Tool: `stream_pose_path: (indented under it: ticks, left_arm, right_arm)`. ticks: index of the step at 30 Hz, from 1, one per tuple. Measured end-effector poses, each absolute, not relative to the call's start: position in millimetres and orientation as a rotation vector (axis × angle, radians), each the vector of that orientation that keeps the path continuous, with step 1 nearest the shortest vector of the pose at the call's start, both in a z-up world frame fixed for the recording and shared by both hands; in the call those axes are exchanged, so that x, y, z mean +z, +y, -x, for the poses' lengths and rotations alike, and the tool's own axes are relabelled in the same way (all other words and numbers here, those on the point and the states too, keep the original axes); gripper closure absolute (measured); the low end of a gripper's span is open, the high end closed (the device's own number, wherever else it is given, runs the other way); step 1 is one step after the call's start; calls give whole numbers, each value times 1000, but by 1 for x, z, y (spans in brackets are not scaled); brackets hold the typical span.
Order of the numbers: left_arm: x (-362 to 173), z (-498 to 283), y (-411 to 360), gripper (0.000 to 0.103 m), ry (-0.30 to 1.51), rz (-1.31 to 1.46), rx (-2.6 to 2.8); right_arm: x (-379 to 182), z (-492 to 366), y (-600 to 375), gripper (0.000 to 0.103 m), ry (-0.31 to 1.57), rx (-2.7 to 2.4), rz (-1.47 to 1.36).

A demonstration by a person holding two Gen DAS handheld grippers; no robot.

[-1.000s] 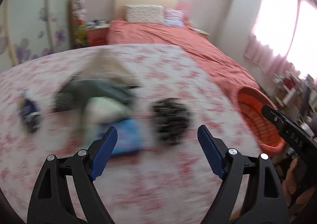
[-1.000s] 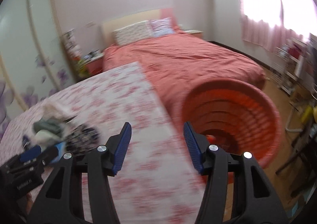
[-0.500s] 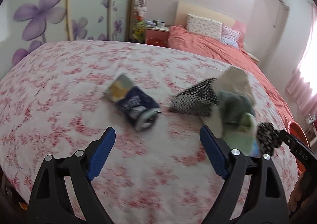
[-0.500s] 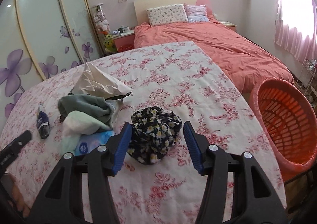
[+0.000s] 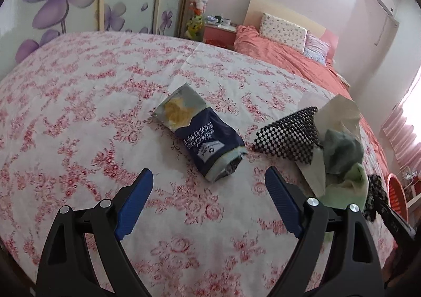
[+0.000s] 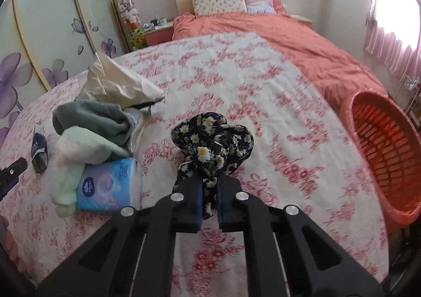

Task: Collect trash
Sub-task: 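Grasp the blue snack bag with the left tool while the right grasps black floral cloth, then drop the snack bag in the basket with left tool while right drops the floral cloth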

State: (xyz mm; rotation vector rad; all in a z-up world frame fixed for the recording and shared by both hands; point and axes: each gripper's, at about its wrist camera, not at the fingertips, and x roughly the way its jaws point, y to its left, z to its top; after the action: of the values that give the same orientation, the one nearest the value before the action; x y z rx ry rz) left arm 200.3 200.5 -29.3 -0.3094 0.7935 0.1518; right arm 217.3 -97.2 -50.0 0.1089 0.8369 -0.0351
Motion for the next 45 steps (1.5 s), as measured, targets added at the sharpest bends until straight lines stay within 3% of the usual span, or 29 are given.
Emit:
stream_pose_path:
  ticks: [12, 14, 18, 23, 27, 30, 45]
  left_arm:
    - [-41, -252, 214, 18, 884, 345, 265]
    - [-45, -252, 214, 28, 899, 348, 265]
    - [-47, -246, 208, 37, 897, 313, 259]
    - [-45, -241, 206, 72, 885, 305, 231]
    - [-41, -234, 203, 79, 854, 291, 207]
    - [-35, -228, 198, 90, 827, 276, 176]
    - [17, -190, 136, 92, 706, 216, -19]
  right_arm:
    - [-47, -210, -110, 94, 828, -52, -103]
    - [-48, -207, -111, 94, 827, -54, -106]
    - [-48, -206, -114, 94, 826, -56, -114]
    - [-45, -201, -117, 94, 815, -58, -121]
    - [-40, -195, -121, 94, 799, -66, -123]
    - [-36, -191, -125, 94, 788, -72, -129]
    - [-13, -159, -157, 94, 707, -115, -165]
